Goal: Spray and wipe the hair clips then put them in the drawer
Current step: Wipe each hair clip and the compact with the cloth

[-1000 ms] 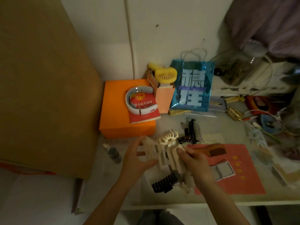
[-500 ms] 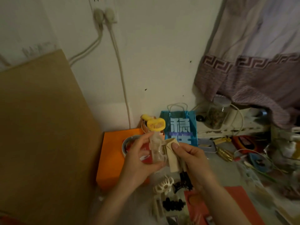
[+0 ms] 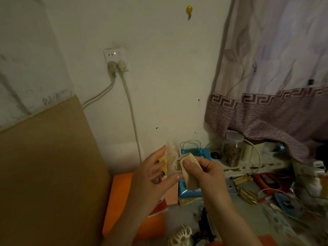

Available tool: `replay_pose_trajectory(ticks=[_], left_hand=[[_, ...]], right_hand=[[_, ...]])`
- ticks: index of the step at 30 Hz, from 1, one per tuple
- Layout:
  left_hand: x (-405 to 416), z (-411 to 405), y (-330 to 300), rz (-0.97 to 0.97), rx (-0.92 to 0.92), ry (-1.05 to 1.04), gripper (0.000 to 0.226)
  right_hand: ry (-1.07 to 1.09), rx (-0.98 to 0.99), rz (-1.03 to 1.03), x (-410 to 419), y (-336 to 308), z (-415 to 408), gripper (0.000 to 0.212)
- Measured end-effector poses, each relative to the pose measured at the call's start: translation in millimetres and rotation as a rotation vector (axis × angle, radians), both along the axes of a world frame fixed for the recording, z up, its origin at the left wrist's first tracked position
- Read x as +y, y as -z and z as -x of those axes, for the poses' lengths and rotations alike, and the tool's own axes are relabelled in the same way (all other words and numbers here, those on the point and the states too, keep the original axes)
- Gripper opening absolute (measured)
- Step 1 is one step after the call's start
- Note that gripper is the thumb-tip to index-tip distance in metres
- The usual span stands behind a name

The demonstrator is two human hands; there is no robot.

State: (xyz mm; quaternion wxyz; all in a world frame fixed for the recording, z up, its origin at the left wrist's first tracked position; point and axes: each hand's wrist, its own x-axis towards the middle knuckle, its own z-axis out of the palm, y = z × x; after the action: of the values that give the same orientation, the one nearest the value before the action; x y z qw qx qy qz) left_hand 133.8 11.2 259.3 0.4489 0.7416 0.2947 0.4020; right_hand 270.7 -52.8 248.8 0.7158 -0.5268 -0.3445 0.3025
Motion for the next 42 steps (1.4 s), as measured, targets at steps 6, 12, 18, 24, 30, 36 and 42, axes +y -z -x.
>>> replay_pose_trajectory(ticks=[6, 12, 18, 24, 30, 36, 42], left_hand=[[-6, -6, -25, -0.200, -0.079, -0.162, 0.026], [-6, -14, -27, -0.212, -0.136, -0.201, 0.025], [-5, -17, -24, -0.207, -0.124, -0.223, 0.021], [2, -12, -22, -0.192, -0.123, -0.233, 0.017], [14, -6, -16, -0.107, -0.124, -0.255, 0.014], [12, -5, -14, -0.120, -0.127, -0.240, 0.015], [18, -1, -11, 0.108, -0.175, -0.177, 0.045]], right_hand=[[0.059, -0.050, -0.075, 0, -15, 2, 0.009], [0.064, -0.078, -0.106, -1, -24, 4, 0.009], [0.068, -0.067, -0.114, -3, -26, 4, 0.009], [0.017, -0.076, -0.093, -4, -22, 5, 0.009], [0.019, -0.097, -0.069, -4, -24, 2, 0.011], [0.034, -0.185, -0.070, 0, -25, 9, 0.010], [0.001, -0.203, -0.004, 0, -11, 12, 0.010]])
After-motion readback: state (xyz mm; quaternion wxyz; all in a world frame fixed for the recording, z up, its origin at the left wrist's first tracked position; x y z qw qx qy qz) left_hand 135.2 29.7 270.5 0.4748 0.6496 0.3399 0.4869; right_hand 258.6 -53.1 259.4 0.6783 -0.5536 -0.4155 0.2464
